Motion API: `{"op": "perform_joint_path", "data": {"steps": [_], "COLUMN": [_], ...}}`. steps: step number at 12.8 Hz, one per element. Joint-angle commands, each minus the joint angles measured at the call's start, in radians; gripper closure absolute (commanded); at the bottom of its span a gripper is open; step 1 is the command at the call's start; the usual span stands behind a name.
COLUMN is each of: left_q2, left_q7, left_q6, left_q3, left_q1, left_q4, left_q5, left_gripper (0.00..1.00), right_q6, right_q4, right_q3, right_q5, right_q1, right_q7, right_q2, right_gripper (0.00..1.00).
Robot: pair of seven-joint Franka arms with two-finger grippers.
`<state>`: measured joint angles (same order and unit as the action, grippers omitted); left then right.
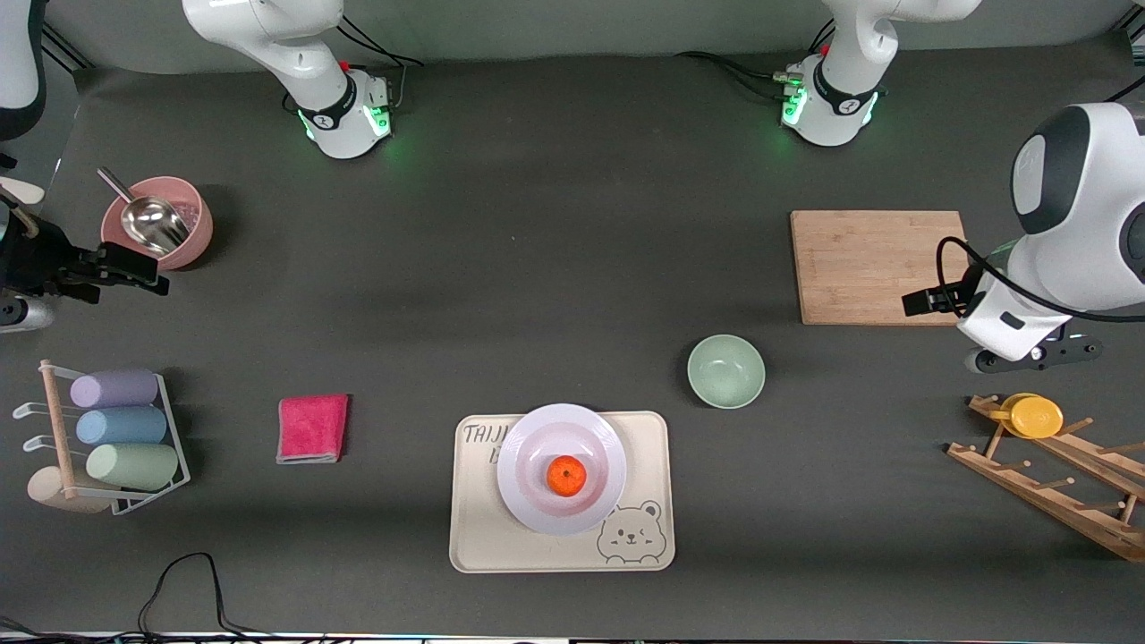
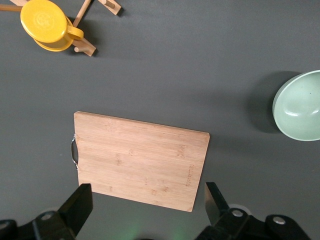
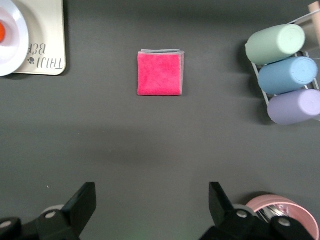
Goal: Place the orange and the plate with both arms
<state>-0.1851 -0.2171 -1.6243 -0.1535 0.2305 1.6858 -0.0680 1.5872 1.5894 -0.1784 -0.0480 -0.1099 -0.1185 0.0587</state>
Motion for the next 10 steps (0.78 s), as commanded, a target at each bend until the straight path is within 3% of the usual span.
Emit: {"op": "perform_joint_path", "data": {"steps": [1, 3, 10], "left_q2": [-0.013, -0.013, -0.013], "left_q7": [-0.001, 0.001, -0.007], "left_q6": [0.024, 0.024, 0.024], "left_q3": [-0.005, -0.005, -0.003], "left_q1": [0.01, 0.009, 0.012], "left_q4": [-0.029, -0.029, -0.029], "left_q5": [-0.012, -0.012, -0.01], "left_gripper": [0.0, 0.0, 0.0], "right_q6": [0.016, 0.013, 0.016], "right_q4": [-0.017, -0.063, -0.055], "right_q3": [0.013, 0.013, 0.008], "right_q5": [0.071, 0.076, 0.07], "right_q1": [-0.004, -0.005, -0.007], "right_q7": [0.031, 0.031, 0.039], "right_q2": [-0.007, 0.024, 0.029], "right_gripper": [0.0, 0.0, 0.0]}}
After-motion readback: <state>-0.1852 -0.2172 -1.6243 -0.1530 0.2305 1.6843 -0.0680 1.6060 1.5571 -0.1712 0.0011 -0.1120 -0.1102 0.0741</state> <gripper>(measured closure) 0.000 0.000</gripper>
